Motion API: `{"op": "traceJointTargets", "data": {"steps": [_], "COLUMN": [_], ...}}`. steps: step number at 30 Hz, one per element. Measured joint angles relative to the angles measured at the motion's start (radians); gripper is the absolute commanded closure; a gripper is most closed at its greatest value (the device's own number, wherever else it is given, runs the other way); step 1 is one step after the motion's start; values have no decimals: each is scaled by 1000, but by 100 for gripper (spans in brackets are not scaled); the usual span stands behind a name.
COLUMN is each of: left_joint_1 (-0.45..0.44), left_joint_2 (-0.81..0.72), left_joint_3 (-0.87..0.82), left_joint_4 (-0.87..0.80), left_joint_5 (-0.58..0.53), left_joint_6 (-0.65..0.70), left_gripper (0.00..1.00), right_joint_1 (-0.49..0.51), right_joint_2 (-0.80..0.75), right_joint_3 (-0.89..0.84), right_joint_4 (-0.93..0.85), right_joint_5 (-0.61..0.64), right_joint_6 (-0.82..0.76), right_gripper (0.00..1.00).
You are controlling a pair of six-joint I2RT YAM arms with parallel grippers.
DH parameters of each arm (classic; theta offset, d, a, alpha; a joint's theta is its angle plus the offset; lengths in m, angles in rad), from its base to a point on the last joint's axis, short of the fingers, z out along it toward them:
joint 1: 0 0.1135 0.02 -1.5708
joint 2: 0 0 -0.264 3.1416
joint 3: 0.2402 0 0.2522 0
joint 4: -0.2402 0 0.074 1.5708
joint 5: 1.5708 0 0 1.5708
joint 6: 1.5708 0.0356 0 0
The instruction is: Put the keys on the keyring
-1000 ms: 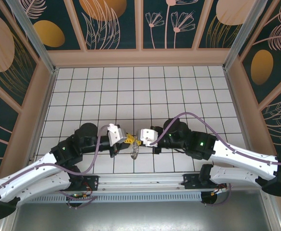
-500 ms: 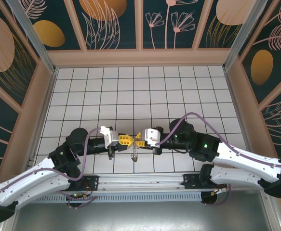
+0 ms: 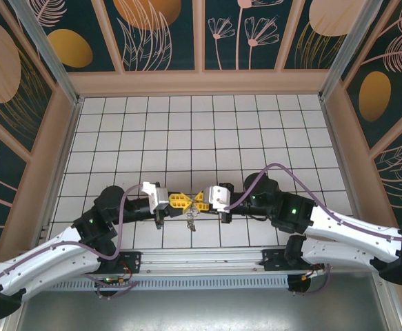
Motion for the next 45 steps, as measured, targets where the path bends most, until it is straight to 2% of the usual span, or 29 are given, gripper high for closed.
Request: {"op": "traceJointTargets", "data": {"steps": [3,6,11,14,20,23,27,30,32,37,45], "left_joint_1": [0,0,0,0,0,0,0,0,0,0,0], "left_joint_2": [14,40,92,121,149,150,146,115,77,-8,-18], "left_joint_3": [5,48,134,174,203,203,202,176,142,52,-13], "left_joint_4": [-3,-65,-214,-291,-363,-369,-368,-328,-275,-148,-8], "left_joint_5": [-5,-21,-66,-85,-100,-98,-98,-98,-94,-91,-83], "left_joint_6": [3,20,55,78,118,126,126,119,105,53,-4], "left_gripper": [100,87,83,85,99,100,100,100,100,100,100], "right_joint_1": [0,0,0,0,1,7,9,11,18,20,21], "right_joint_2": [-10,-13,12,49,84,86,85,76,64,33,34], "right_joint_3": [-3,-3,15,43,79,83,84,83,77,52,33], "right_joint_4": [-5,-18,-67,-106,-171,-183,-185,-171,-146,-92,-49], "right_joint_5": [5,32,92,123,148,152,155,152,143,138,136], "right_joint_6": [11,11,-11,-29,-57,-60,-60,-59,-56,-40,-29], "right_gripper": [100,100,100,100,100,100,100,90,88,87,94]}}
